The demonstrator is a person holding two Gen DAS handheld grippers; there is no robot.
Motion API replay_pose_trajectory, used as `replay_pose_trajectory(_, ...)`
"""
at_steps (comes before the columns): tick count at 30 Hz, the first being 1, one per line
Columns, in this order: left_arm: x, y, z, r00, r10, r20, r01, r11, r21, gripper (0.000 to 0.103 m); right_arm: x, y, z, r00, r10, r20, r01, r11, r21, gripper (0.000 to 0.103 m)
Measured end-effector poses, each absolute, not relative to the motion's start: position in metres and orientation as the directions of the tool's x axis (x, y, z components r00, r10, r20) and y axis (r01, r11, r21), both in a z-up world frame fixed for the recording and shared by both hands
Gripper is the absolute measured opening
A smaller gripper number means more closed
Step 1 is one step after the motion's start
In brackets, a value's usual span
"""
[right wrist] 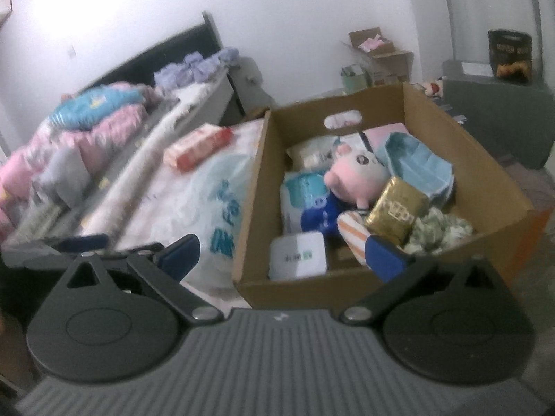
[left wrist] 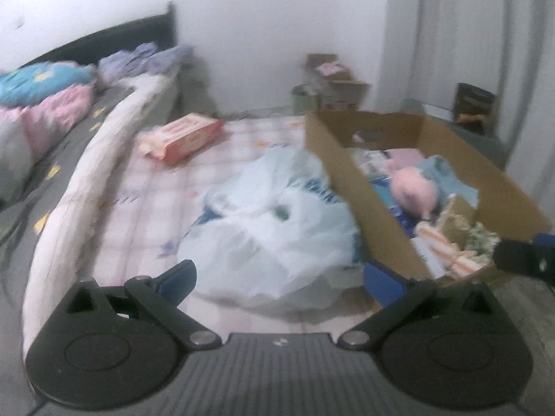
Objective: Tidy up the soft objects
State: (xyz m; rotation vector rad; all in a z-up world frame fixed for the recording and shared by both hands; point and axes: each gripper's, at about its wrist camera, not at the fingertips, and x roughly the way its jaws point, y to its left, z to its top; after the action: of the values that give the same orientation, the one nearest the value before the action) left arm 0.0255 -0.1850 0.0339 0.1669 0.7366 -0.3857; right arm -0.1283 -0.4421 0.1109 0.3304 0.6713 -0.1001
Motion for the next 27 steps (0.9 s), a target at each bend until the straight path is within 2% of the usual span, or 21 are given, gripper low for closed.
replay_pose_trajectory(5,0.024,-0.178,0.023,0.642,-0.252,-0.724,0.360,0.933,-0.004,0.103,-0.130,-0.423,0.101,0.747,-0.055,-0.662,0.209,0.965,0.156,0.102)
replay_pose_trajectory(13,0.008,-0.179,0.021,0.653,-0.227,-0.723,0.348,0.937,0.021,0.102,-0.121,-0.411,0.087,0.695,-0.133,-0.706,0.241,0.969,0.055,0.102)
replay_pose_trajectory(27,0.007,-0.181,0.024,0.613,-0.235,-0.754,0.348,0.937,-0.008,0.102,-0.105,-0.411,0.079,0.664,-0.111,-0.740,0.238,0.969,0.068,0.102)
